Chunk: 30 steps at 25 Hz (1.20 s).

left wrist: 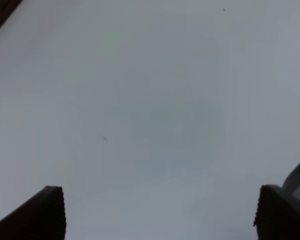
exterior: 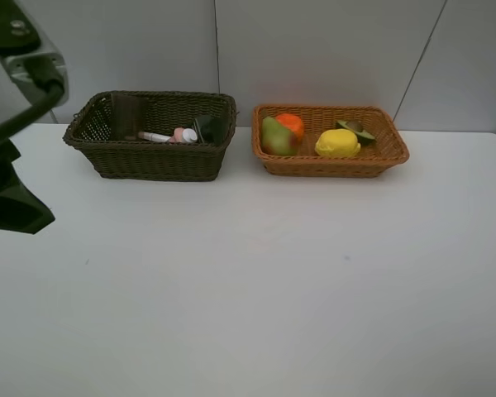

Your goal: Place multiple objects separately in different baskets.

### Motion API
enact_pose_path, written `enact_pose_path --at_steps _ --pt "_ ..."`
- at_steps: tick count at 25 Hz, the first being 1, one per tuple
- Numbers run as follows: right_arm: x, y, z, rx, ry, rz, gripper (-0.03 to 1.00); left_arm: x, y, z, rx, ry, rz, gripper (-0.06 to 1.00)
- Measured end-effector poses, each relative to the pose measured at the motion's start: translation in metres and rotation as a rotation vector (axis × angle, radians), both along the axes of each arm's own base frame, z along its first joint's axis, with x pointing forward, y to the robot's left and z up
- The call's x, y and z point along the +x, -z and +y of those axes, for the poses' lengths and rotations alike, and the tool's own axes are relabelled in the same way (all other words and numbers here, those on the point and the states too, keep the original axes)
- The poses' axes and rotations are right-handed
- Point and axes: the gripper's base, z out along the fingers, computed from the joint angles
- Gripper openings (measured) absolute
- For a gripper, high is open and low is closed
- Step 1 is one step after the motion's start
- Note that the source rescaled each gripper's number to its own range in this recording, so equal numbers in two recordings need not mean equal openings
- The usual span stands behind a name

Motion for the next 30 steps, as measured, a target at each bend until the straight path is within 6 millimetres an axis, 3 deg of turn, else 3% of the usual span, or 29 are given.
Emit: enact_pose_path --at_steps 8,15,21,30 --pt "0.000 0.000 0.000 0.000 0.000 0.000 1.00 -0.063 0.018 0.037 -0.148 -0.020 -0.007 1.00" --pt "0.000 0.000 0.000 0.000 0.000 0.000 1.00 -0.103 0.045 0.061 -0.259 -0.018 -0.027 1.00" --pt "0.000 0.000 0.000 0.000 0.000 0.000 1.00 -0.123 0.067 0.072 -0.317 0.002 -0.053 1.00" --pt "0.000 0.000 0.000 0.000 0.000 0.000 1.00 -0.128 0.067 0.075 -0.367 0.002 -0.102 1.00"
